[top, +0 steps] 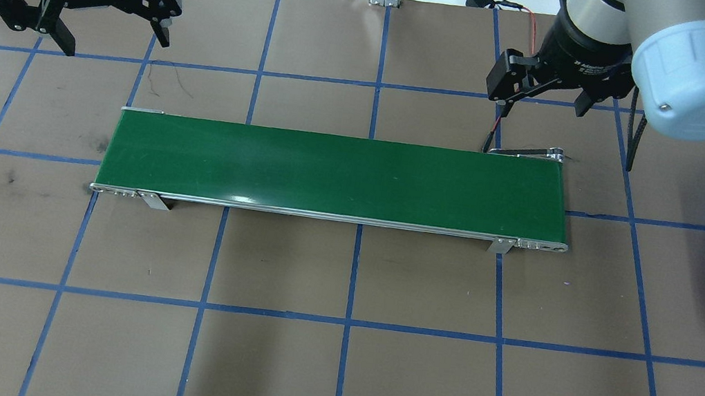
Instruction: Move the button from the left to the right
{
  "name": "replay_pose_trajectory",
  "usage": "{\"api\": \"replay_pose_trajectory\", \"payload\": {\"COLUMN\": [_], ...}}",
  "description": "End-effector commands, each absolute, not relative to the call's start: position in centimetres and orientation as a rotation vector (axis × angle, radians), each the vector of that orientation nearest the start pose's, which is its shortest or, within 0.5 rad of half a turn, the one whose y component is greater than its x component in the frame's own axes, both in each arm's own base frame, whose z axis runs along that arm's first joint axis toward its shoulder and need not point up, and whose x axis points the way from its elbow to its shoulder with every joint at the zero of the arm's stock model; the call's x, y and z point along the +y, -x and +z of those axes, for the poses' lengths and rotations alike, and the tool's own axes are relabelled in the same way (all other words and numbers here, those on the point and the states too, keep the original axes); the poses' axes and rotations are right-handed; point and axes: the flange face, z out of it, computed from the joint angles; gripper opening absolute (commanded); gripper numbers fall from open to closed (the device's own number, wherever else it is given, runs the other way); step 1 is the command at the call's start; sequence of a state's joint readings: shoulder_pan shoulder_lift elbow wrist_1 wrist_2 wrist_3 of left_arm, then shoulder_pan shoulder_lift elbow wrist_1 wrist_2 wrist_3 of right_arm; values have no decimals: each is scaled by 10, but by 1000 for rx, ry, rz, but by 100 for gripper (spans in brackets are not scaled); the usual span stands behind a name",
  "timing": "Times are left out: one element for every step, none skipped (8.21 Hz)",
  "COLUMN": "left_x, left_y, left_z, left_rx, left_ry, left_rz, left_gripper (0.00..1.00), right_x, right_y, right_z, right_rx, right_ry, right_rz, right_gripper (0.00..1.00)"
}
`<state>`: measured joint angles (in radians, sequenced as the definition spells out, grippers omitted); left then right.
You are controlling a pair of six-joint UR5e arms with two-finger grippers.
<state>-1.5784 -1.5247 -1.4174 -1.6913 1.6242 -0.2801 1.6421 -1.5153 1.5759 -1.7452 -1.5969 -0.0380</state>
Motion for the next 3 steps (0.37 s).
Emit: {"api": "replay_pose_trajectory", "payload": {"left_x": [-470,-470,-470], "left_y": [131,131,131], "left_z": [573,574,574], "left_rx": [3065,3065,3065], "left_ry": [424,425,425], "left_rz": [-132,-135,-135], "left_gripper": [100,100,100], "right_x": [-515,-515,-515], "right_y": [-167,-167,-167], "right_z": [475,475,475], "right_rx": [3167,3168,3168], "right_ry": [174,186,189], "right_rz": [-179,-179,-174], "right_gripper": [100,100,100]}}
